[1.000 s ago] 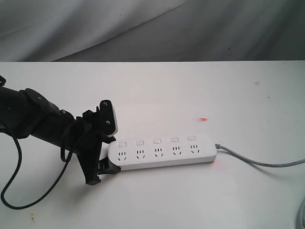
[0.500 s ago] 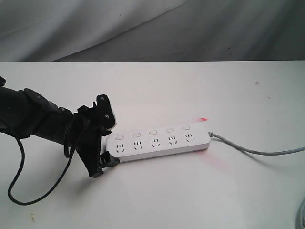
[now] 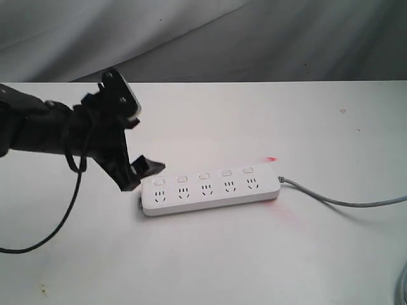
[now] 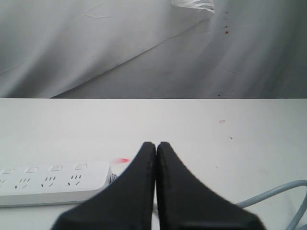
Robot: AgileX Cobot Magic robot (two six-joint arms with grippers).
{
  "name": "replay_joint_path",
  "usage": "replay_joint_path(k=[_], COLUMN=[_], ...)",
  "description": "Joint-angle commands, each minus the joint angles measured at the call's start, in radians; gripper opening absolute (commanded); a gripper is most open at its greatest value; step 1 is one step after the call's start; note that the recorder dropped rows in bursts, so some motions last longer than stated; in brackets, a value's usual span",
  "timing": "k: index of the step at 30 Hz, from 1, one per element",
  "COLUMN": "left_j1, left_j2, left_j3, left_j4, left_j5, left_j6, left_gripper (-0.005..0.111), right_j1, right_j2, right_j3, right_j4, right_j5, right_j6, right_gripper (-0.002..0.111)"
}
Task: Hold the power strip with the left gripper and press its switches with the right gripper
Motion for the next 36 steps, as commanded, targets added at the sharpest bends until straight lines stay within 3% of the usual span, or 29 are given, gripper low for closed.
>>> replay_joint_path(k=[1, 12, 22, 32, 36], left_j1=[0.001, 0.001, 0.001, 0.001, 0.001], left_j2=[-0.199, -0.594, -0.812, -0.942, -1.026], left_j3=[-0.006, -0.006, -0.006, -0.003, 0.057], left_j4=[-0.013, -0.013, -0.009, -0.007, -0.005], left_j5=[-0.001, 0.091, 0.122, -0.171, -0.276], left_j6=[-0.107, -0.176, -0.214, -0.216, -0.216], left_gripper=[0.070, 0.002, 0.000, 0.000, 0.000], right_j1=[-0.002, -0.002, -0.002, -0.002, -0.002], right_j2=[-0.008, -0.008, -0.008, -0.008, -0.008], right_j3=[0.004, 0.004, 0.004, 0.004, 0.004], right_j4=[-0.011, -0.011, -0.011, -0.011, -0.011], right_j5=[-0.009, -0.009, -0.009, -0.009, -0.009], right_j6=[0.000, 0.000, 0.000, 0.000, 0.000], right_gripper=[0.000, 0.000, 0.000, 0.000, 0.000])
